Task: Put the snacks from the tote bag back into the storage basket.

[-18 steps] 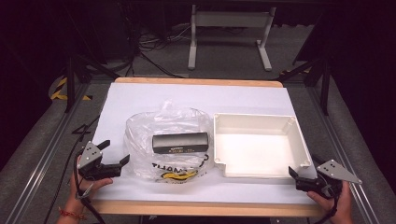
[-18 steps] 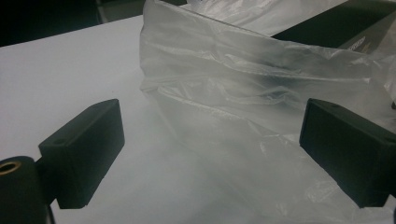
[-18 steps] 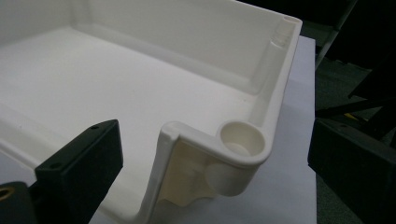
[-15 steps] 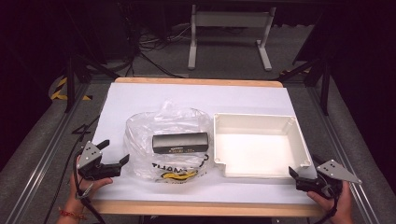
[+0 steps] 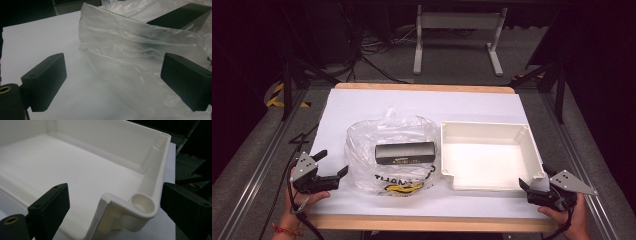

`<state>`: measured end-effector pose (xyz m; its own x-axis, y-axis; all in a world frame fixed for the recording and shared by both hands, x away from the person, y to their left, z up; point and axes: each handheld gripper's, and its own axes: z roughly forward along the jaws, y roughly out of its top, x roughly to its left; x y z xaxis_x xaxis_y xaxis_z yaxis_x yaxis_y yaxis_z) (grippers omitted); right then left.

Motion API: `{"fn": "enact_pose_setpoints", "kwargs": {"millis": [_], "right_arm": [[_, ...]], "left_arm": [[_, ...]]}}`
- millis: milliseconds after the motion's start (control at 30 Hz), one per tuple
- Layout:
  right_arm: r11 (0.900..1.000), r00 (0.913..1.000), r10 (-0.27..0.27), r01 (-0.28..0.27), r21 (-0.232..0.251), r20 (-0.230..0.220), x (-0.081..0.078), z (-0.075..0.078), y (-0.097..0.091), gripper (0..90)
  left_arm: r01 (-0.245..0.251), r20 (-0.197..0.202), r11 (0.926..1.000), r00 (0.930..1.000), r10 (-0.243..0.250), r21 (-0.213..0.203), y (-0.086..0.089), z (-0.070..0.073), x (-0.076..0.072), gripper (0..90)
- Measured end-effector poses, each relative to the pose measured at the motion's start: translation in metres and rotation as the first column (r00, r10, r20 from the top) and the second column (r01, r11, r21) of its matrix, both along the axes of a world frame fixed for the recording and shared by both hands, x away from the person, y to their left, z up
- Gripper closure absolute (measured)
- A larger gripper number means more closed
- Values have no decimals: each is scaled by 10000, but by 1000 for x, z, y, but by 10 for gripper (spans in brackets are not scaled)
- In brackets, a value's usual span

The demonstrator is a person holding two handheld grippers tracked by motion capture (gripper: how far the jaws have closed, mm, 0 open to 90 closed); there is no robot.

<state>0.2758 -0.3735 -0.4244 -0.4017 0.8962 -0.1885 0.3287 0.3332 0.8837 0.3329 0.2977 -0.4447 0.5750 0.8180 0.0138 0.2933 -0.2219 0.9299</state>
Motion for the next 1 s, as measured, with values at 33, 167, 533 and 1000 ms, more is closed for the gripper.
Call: {"fn": "enact_pose_setpoints", "kwargs": {"millis": [33,167,533,1000], "right_arm": [[10000,10000,12,-12,-34,15,-1,1,1,97],[9998,9998,172,-172,-30,-91,1,4,0,90],[9999,9999,-133,133,41,52,1,14,-7,60],[9993,9988,382,-383,49,291,2,38,1,165]], "left_arm": [[24,29,10000,10000,-24,-6,-1,0,0,73],[74,-13,10000,10000,-74,20,-2,0,2,73],[229,55,9997,9997,-229,29,-2,1,1,73],[295,4,9993,9996,-295,236,-5,1,4,74]]}}
